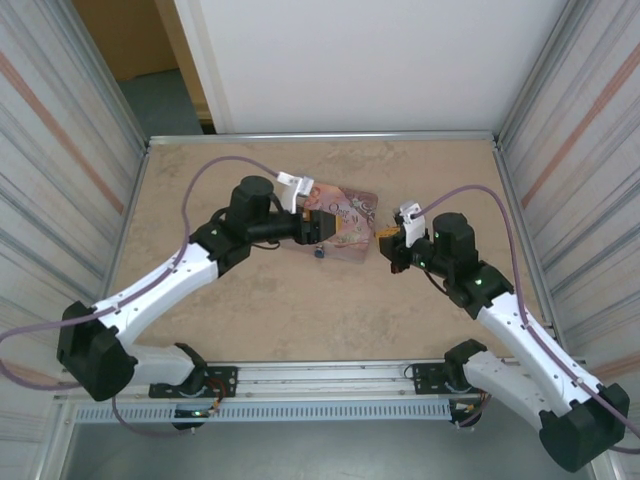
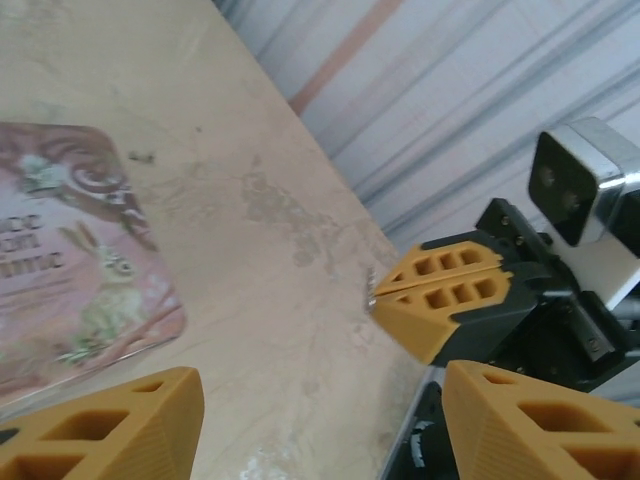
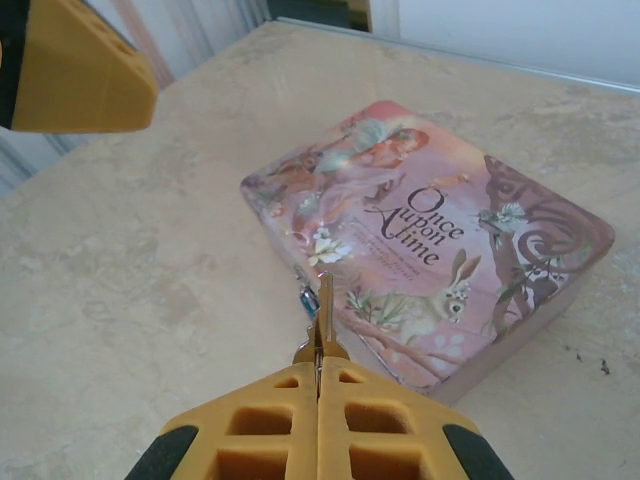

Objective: Unlock a padlock with a key

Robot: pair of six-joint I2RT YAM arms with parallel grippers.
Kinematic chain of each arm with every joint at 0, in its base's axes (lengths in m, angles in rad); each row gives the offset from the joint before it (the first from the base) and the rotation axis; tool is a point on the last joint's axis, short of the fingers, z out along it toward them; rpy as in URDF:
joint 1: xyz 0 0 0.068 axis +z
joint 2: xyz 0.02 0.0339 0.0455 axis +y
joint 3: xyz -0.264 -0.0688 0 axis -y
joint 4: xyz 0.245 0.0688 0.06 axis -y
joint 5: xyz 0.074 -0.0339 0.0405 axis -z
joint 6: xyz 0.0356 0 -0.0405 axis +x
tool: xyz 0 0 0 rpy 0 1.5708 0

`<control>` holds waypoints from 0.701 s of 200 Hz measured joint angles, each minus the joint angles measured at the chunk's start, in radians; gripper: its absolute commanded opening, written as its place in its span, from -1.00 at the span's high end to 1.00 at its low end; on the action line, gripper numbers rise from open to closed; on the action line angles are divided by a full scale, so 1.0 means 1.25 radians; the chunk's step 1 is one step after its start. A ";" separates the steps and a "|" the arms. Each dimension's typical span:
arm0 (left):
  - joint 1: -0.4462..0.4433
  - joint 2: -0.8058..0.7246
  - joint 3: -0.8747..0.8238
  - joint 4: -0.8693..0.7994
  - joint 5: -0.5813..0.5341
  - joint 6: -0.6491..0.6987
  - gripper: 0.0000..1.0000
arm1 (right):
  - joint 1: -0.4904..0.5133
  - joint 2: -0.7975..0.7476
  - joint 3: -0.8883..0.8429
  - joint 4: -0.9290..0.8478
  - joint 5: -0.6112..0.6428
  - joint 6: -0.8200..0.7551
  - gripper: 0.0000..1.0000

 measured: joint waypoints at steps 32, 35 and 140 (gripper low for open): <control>-0.012 0.055 0.022 0.038 0.021 -0.033 -0.12 | 0.036 0.001 0.000 0.000 0.033 -0.021 1.00; -0.012 0.060 0.023 0.042 0.023 -0.036 -0.11 | 0.038 0.001 0.000 0.000 0.034 -0.021 1.00; -0.035 0.163 0.055 0.101 0.061 -0.095 0.06 | 0.076 0.028 0.005 0.001 0.054 -0.036 1.00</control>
